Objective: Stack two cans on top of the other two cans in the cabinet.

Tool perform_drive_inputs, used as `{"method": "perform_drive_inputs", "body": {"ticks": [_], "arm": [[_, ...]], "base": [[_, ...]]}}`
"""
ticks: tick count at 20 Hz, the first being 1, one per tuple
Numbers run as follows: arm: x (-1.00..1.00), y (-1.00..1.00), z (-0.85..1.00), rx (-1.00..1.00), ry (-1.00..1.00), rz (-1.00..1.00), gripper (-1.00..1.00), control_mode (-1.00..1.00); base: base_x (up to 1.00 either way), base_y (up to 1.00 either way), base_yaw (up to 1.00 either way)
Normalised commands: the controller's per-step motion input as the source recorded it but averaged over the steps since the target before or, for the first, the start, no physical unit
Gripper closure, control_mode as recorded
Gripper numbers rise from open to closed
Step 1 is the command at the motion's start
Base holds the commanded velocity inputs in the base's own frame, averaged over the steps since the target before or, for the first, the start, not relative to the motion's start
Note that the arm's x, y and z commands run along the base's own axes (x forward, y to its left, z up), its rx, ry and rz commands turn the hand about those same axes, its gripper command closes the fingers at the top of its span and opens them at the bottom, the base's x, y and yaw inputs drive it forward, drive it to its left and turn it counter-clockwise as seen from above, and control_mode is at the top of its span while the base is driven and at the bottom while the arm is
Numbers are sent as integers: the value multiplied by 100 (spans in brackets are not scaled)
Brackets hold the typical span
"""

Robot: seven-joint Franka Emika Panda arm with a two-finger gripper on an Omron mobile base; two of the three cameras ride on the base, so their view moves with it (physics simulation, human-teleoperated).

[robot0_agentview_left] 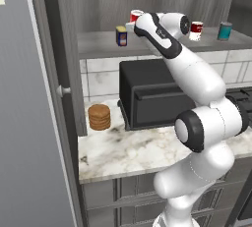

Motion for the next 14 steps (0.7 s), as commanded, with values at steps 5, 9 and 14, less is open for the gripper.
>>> {"method": "perform_drive_inputs", "body": {"ticks": [5, 9, 14], "arm": [[1, 17, 35, 0, 0, 0, 100, -100], [0, 17, 23, 0, 1, 0, 100, -100], [1, 31, -14, 0, 0, 0, 100, -100]], "base": [[0, 0, 0], [0, 0, 0], [0, 0, 0]]}}
